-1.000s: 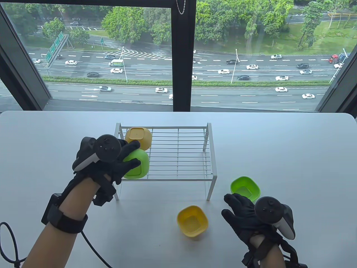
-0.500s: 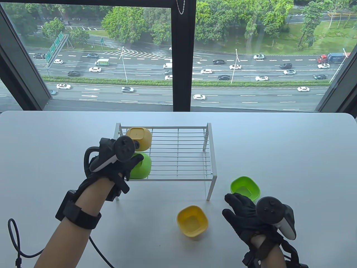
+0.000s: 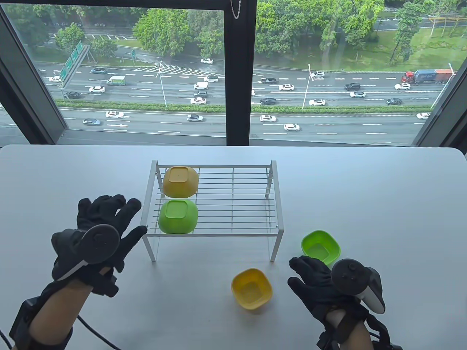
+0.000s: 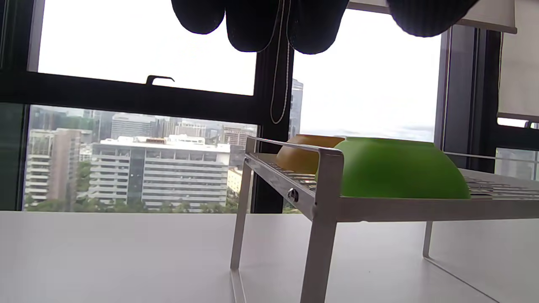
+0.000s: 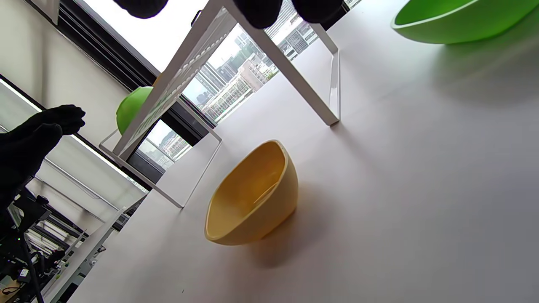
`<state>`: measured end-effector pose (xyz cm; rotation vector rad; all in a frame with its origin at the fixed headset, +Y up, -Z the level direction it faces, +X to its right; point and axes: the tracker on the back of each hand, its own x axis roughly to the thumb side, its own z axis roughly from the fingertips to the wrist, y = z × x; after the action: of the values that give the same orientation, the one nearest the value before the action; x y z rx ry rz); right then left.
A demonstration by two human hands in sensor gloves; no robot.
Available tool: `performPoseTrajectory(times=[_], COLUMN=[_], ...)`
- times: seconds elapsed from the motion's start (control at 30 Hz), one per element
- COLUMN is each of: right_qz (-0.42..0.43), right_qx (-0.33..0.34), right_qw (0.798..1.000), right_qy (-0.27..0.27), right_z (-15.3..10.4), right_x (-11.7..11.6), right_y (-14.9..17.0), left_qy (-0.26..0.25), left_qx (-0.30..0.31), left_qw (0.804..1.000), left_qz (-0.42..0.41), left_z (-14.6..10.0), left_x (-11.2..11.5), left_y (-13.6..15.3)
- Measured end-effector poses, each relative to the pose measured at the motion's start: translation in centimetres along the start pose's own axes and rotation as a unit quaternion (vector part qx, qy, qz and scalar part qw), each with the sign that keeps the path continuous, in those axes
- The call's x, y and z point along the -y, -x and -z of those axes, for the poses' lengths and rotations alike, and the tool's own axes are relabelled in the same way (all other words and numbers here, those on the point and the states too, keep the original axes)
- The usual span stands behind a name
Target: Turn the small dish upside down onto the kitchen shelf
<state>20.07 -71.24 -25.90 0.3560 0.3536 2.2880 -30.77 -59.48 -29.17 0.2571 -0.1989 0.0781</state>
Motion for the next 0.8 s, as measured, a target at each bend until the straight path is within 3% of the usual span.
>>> performPoseTrajectory(times=[0.23,0.43,0.67,0.8], right_qz=[-0.038,-0.088,-0.117,-0.150], right_qx=[-0.012,-0.009,0.087,0.106], right_qw=[0.999,0.996,0.989,0.982], right_qy=[0.026,-0.002,-0.015,-0.036], right_z=[-0.2,0.3,1.0,1.3], right_x=[0.0,-1.7,-3.9,-5.2], right_y=[-0.5,-1.5,-3.8,-4.7], left_qy=[0.038,0.053,0.094,0.123], left_qx=[-0.030,-0.037,-0.019,-0.006], left_qw=[0.998,0.996,0.992,0.990], left_qz=[-0.034,-0.062,-0.086,-0.076], left_z=[-3.6,-4.2,-4.3,-4.2], left_x=[2.9,4.8,6.7,7.8], left_y=[3.1,4.2,3.9,3.6])
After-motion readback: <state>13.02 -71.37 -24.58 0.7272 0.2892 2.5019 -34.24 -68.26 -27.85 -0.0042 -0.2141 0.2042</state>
